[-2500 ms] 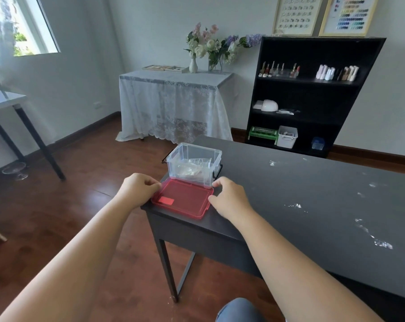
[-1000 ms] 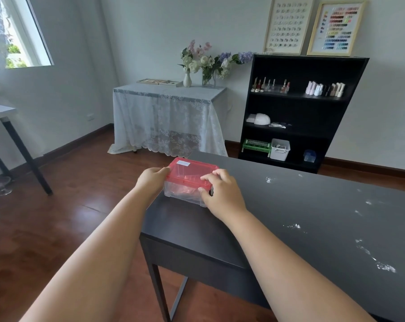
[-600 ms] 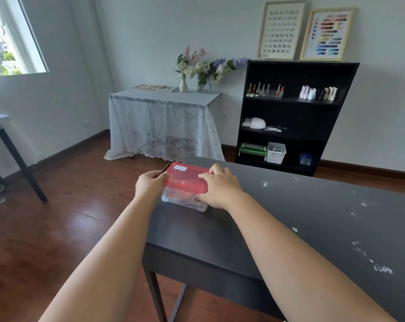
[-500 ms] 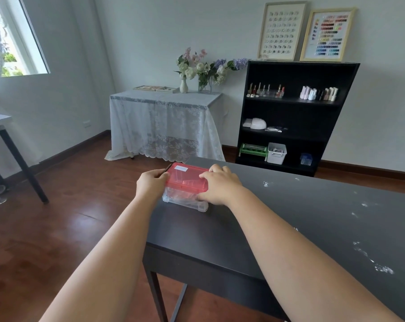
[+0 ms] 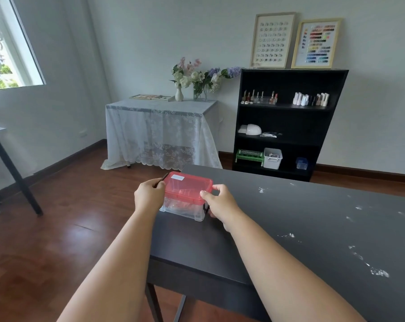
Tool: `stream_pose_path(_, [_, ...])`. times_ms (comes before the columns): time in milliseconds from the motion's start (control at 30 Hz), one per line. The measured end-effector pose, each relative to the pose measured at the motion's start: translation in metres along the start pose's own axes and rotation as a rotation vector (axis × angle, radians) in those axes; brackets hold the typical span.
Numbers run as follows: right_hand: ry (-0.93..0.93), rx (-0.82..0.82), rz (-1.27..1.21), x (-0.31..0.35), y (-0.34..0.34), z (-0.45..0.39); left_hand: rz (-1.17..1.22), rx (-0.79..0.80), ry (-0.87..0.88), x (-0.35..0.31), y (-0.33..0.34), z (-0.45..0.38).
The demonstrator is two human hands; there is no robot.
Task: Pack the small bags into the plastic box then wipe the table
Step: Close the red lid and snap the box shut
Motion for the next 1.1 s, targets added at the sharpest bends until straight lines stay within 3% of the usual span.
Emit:
stream_pose_path(200, [0.160, -0.042, -0.108, 0.002, -0.001, -0.005, 0.003, -0.004, -0.014, 0.001, 0.002, -0.001])
stream_pose_path(300, [0.249, -0.024, -0.325, 0.000, 0.002, 0.000, 0.013, -0.022, -0.017, 0.001, 0.003, -0.001])
stream_pose_path(367, [0.200, -0.133, -0.352, -0.005, 0.001, -0.001, 0.024, -0.028, -0.019, 0.002, 0.004, -0.001])
stream_pose_path(467, [0.048, -0.257, -0.194, -0.004, 0.000, -0.004, 0.064, -0.051, -0.045, 0.003, 0.005, 0.000])
stream_pose_path(567, [-0.029, -0.282, -0.181, 0.003, 0.004, -0.001, 0.087, -0.057, -0.061, 0.003, 0.006, 0.001])
stream_pose_path(1000, [-0.006, -0.408, -0.364, 0.008, 0.022, 0.009, 0.093, -0.043, -0.062, 0.004, 0.005, 0.000])
stream_pose_path(1100, [-0.073, -0.387, -0.256, 0.010, 0.021, 0.013, 0.059, -0.029, -0.041, 0.001, 0.002, 0.002])
Point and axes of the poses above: each hand's wrist, its own z-axis away from the middle knuckle, its own y-axis out of the palm, x = y × z, the point moved 1 cm from there along -z, towards the middle knuckle, and after that the axes turned 11 degrees about -y, right-handed, at the moved point
